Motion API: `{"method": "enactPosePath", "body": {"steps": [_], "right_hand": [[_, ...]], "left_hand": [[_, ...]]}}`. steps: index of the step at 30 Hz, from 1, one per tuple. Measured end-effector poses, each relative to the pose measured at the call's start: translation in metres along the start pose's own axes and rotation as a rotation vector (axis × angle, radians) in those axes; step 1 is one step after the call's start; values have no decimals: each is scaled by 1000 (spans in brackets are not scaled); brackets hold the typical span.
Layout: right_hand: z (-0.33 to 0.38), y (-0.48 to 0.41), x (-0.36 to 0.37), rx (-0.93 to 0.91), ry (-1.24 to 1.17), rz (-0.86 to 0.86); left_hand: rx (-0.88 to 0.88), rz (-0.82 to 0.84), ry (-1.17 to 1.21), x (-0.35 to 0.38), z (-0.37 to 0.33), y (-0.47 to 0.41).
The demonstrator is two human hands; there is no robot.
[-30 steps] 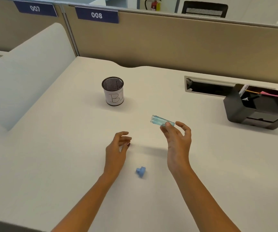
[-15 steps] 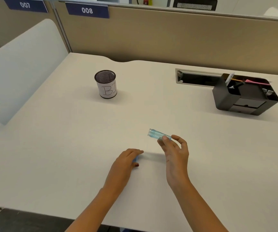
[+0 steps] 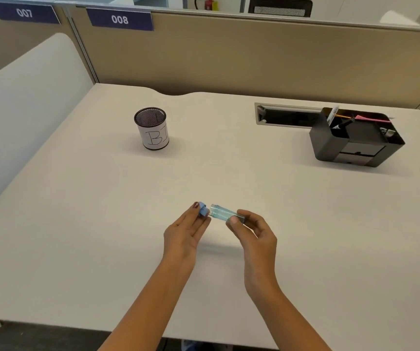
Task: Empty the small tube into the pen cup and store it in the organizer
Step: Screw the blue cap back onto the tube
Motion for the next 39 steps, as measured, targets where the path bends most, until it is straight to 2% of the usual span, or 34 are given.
{"method": "enactPosePath", "body": {"steps": [9, 12, 15, 20, 24, 27, 30, 32, 35, 39], "right_hand": [[15, 12, 8, -176, 136, 3], [17, 14, 4, -179, 142, -21], [12, 15, 1, -78, 84, -31], [4, 21, 6, 179, -139, 106], [5, 23, 9, 247, -179, 195], [16, 21, 14, 139, -80, 270], [33, 15, 18, -83, 119, 298], [42, 12, 19, -233, 270, 318], [50, 9, 23, -395, 369, 434], [47, 9, 33, -452, 483, 616]], "left_hand": [[-101, 107, 156, 22, 8, 17], [-93, 120, 158, 24, 8, 20], [-51, 140, 129, 25, 4, 20], [8, 205, 60, 30, 0, 25], [43, 227, 13, 31, -2, 27], [40, 228, 9, 31, -6, 26], [1, 250, 7, 35, -9, 26], [-52, 277, -10, 39, -9, 28], [-164, 330, -11, 43, -4, 33], [-253, 353, -26, 45, 2, 40]]}}
Point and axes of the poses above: each hand's wrist, its own y-axis away from the middle knuckle, its own x-axis out of the palm, z = x × y, the point moved 8 cm from there along -y, towards the middle knuckle, and after that the axes turned 5 degrees about -z, right-handed, at the moved point
